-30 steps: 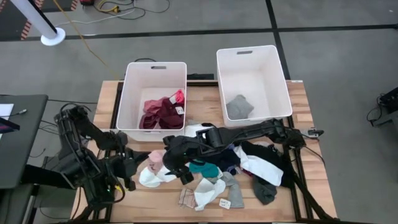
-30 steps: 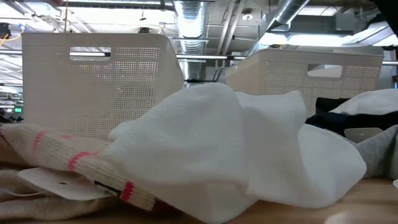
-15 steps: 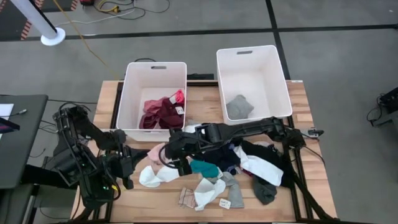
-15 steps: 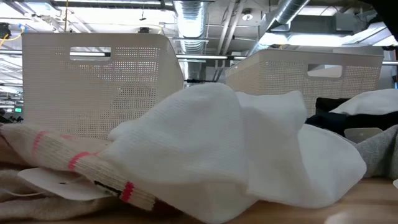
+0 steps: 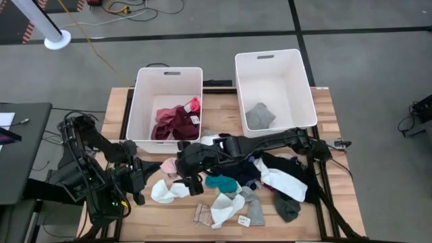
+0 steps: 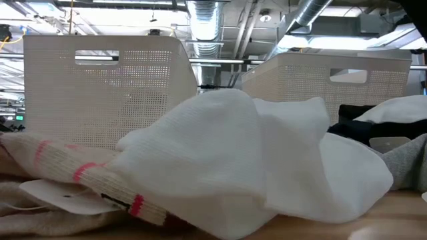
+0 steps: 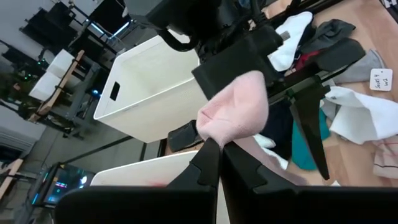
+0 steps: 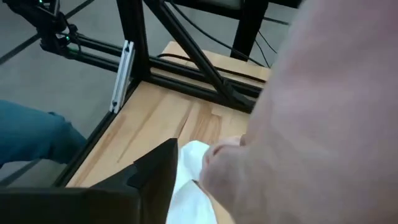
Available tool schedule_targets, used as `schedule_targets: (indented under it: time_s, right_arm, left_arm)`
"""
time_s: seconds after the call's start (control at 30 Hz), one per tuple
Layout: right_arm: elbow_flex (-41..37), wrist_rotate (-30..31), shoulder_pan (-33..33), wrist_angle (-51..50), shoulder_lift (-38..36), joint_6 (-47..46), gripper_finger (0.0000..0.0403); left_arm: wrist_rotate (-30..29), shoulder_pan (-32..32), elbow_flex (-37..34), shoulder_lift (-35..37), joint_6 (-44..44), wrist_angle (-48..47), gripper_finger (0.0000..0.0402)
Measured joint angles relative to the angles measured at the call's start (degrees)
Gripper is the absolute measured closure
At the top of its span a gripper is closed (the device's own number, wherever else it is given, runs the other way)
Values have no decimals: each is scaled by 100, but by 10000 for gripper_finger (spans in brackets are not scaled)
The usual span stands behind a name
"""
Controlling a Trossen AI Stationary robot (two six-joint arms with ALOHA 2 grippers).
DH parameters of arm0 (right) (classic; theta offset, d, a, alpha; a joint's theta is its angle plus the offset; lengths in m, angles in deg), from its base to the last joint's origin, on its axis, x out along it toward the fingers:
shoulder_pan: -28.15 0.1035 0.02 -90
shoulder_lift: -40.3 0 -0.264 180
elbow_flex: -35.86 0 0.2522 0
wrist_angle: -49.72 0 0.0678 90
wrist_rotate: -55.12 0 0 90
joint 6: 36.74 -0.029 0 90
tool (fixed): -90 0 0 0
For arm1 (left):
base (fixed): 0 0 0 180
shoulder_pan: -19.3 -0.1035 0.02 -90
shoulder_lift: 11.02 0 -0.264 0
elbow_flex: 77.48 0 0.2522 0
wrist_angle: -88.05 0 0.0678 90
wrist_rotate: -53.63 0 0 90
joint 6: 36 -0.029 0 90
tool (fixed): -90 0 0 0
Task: Sort clothes
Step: Put the light pink sock into the left white bin
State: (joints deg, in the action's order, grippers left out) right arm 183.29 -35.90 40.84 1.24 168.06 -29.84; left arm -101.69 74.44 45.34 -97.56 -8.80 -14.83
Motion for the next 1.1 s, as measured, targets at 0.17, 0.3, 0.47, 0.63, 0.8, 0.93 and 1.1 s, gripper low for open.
schedule_targets:
  time_s: [0.17, 0.3, 0.47, 0.63, 0.8, 0.93, 1.1]
  right_arm:
    - [0, -13, -2, -2, 0, 52, 221]
    - [0, -15, -4, -29, -2, 244, 324]
    - [0, -16, -4, -97, -4, 520, 390]
    - [0, -15, -46, -240, -9, 563, 399]
    - [0, -12, -89, -356, -33, 649, 401]
    - [0, -7, -85, -490, -155, 696, 402]
    - [0, 138, -83, -744, -458, 804, 402]
  left_arm:
    - [-52, -2, 0, 0, -2, 8, 401]
    - [-71, -2, -2, 0, -2, 17, 401]
    - [-39, -2, -4, -2, 122, 21, 397]
    - [63, 0, -44, -2, 498, 6, 364]
    - [285, 46, -214, -2, 890, -43, 315]
    - [586, 48, -447, -2, 1286, -82, 280]
    - [770, 100, -851, -7, 1847, -87, 259]
